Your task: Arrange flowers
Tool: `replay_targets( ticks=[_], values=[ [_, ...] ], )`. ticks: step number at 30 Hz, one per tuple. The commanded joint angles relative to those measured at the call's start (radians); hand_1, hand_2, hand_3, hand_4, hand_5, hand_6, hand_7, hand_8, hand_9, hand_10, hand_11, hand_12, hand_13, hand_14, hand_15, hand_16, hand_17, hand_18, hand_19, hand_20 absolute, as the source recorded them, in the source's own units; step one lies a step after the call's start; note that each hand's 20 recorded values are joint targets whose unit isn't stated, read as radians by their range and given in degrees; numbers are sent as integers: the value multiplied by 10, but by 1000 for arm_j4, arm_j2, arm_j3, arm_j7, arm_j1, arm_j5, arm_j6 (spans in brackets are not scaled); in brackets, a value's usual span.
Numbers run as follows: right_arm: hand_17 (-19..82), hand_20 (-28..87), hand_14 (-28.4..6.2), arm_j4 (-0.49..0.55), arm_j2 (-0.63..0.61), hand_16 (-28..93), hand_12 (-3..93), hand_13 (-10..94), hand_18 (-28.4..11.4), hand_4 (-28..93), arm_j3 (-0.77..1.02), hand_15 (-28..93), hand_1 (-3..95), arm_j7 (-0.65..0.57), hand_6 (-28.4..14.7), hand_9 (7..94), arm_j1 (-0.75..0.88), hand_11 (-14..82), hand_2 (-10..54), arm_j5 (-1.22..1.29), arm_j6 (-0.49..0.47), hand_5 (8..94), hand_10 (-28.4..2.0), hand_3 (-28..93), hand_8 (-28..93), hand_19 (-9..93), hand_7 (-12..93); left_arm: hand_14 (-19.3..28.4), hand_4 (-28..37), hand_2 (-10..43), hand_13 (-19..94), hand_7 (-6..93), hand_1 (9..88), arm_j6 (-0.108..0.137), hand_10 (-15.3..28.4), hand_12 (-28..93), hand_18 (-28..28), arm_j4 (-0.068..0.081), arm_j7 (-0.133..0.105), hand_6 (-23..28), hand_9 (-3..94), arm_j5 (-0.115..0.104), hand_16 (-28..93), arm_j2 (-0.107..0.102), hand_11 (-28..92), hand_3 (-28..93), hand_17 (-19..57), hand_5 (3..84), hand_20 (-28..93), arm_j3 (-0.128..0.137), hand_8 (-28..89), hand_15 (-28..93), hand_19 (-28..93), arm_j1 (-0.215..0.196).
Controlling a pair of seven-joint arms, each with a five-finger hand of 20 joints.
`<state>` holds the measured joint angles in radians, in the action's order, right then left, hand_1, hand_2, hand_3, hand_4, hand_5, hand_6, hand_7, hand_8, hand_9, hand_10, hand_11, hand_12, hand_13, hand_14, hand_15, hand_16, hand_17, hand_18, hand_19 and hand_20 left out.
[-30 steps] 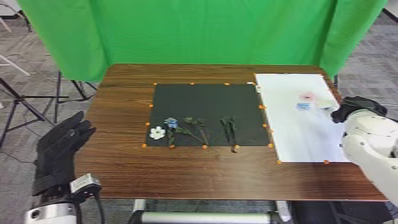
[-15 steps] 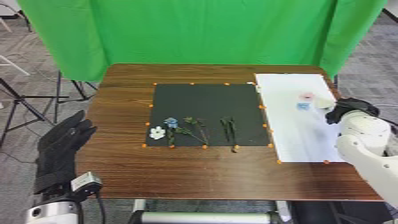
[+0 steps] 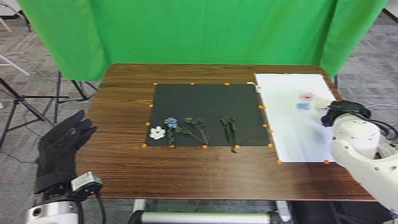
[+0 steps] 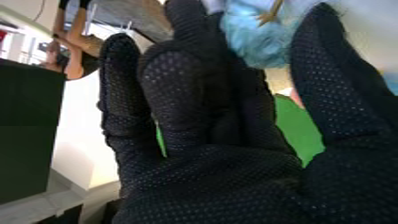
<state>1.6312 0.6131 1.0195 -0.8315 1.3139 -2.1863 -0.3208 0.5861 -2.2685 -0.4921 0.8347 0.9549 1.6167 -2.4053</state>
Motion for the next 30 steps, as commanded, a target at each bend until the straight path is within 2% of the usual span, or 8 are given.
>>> replay_targets(
  ticks=[1,5,7,8,18,21,27,30],
  values=[
    [405,7,-59,-17,-40,173,228,745,-198,-282,-62,743,479,8,-25,767,-6,273,-17,-53,109,668,-109,716,-5,932,234,267,-192,62,233,157,259,-12,201,55,211,5,2,109,346,5,-176,0,366,834,-93,407,13,-5,-110,633,596,-1],
    [415,21,-43,-21,-48,183,304,780,-191,-282,-82,726,537,18,-9,833,-11,239,-36,-73,138,725,-80,712,6,932,269,267,-193,62,233,157,260,-13,201,55,211,4,3,109,346,4,-176,-2,366,834,-93,407,12,-7,-110,633,596,2],
    [419,26,-37,-23,-60,184,313,793,-187,-282,-101,720,550,17,-6,853,-18,251,-42,-80,166,745,-71,714,8,932,273,267,-192,62,233,157,260,0,201,55,210,4,-6,109,346,-9,-176,-19,367,835,-93,407,12,-12,-110,633,596,1],
    [423,29,-33,-22,-62,184,314,800,-185,-282,-100,717,553,21,-5,859,-15,256,-44,-84,175,753,-68,715,6,932,270,267,-192,62,233,157,259,0,201,55,210,4,-9,109,346,-11,-176,-18,367,835,-93,407,12,-11,-110,633,596,-1],
    [429,38,-31,85,-70,190,309,818,-184,-283,-32,705,551,87,-3,874,37,268,-54,-138,236,777,-68,732,19,932,257,268,-194,63,233,157,261,-3,201,55,210,-6,6,109,346,2,-176,-2,366,834,-93,407,12,8,-110,632,596,-18],
    [429,38,-31,131,-65,192,311,820,-184,-283,-54,703,550,122,-4,874,10,269,-55,-154,258,778,-68,736,21,932,253,268,-193,63,233,157,260,-1,202,55,210,-9,7,109,346,3,-176,-1,367,835,-93,407,12,13,-110,632,596,-22],
    [431,42,-31,219,-24,195,312,822,-185,-283,-106,701,550,202,-5,875,-56,270,-56,-185,261,782,-69,739,25,932,248,267,-193,63,233,157,260,-7,202,55,210,-11,25,109,346,14,-176,6,366,835,-93,407,12,17,-110,633,596,-21],
    [430,44,-31,250,13,196,312,823,-186,-283,-142,700,551,243,-6,876,-98,270,-56,-192,242,783,-69,738,28,932,246,267,-194,63,233,157,260,-4,202,55,210,-13,21,110,346,12,-176,6,366,835,-93,407,12,19,-110,633,596,-25]
  ],
)
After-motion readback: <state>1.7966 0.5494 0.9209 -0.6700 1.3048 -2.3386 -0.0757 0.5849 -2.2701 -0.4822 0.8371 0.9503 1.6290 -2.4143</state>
